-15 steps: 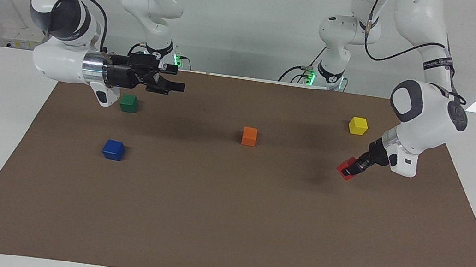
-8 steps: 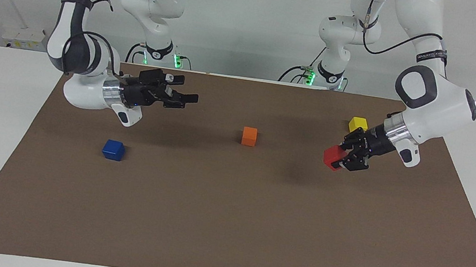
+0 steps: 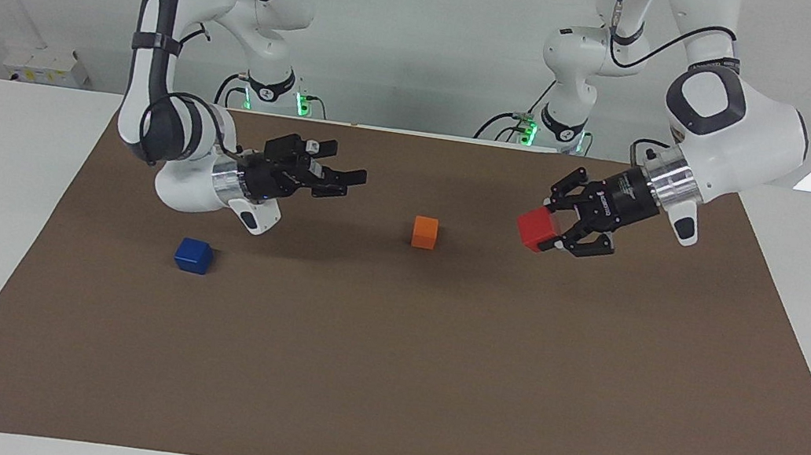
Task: Transfer red block to right arm and stack on blue block
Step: 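Carry the red cube toward the right gripper while the right gripper approaches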
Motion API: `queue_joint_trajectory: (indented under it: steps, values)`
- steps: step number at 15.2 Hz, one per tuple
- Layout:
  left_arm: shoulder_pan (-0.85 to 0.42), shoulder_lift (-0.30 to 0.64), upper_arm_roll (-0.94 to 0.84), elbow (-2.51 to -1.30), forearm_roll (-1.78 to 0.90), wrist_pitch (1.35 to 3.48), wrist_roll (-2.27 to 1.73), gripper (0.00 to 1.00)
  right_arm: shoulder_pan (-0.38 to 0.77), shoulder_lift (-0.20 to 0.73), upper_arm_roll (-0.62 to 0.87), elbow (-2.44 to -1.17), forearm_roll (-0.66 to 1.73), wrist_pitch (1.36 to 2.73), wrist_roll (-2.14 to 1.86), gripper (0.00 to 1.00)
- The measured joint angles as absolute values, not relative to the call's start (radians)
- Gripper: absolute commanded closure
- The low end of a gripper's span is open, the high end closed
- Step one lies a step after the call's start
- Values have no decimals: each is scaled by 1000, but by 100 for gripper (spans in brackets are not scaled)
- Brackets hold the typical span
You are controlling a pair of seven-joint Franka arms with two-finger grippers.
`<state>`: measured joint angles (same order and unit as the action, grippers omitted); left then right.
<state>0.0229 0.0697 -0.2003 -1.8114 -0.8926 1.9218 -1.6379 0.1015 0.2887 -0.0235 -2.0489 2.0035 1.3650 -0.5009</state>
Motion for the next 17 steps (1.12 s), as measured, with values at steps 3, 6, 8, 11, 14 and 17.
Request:
queue_joint_trajectory:
  steps: [3, 6, 8, 11, 14, 17]
  values:
    - [-9, 53, -205, -1811, -894, 1922, -1762, 100, 129, 342, -23, -2053, 2041, 1335, -594, 0]
    - [-37, 42, -215, -1815, -927, 1940, -1809, 100, 166, 390, -23, -2053, 2070, 1315, -685, 0]
    - [-76, 34, -218, -1847, -1013, 2016, -1823, 100, 179, 394, -23, -2053, 2072, 1315, -727, 0]
    - [-128, 10, -220, -1925, -1138, 2149, -1823, 100, 191, 405, -23, -2053, 2072, 1315, -778, 0]
    - [-190, -3, -222, -1948, -1166, 2229, -1823, 100, 212, 418, -23, -2053, 2093, 1315, -821, 0]
    - [-231, -5, -222, -1949, -1185, 2271, -1776, 100, 253, 421, -23, -2053, 2140, 1348, -872, 0]
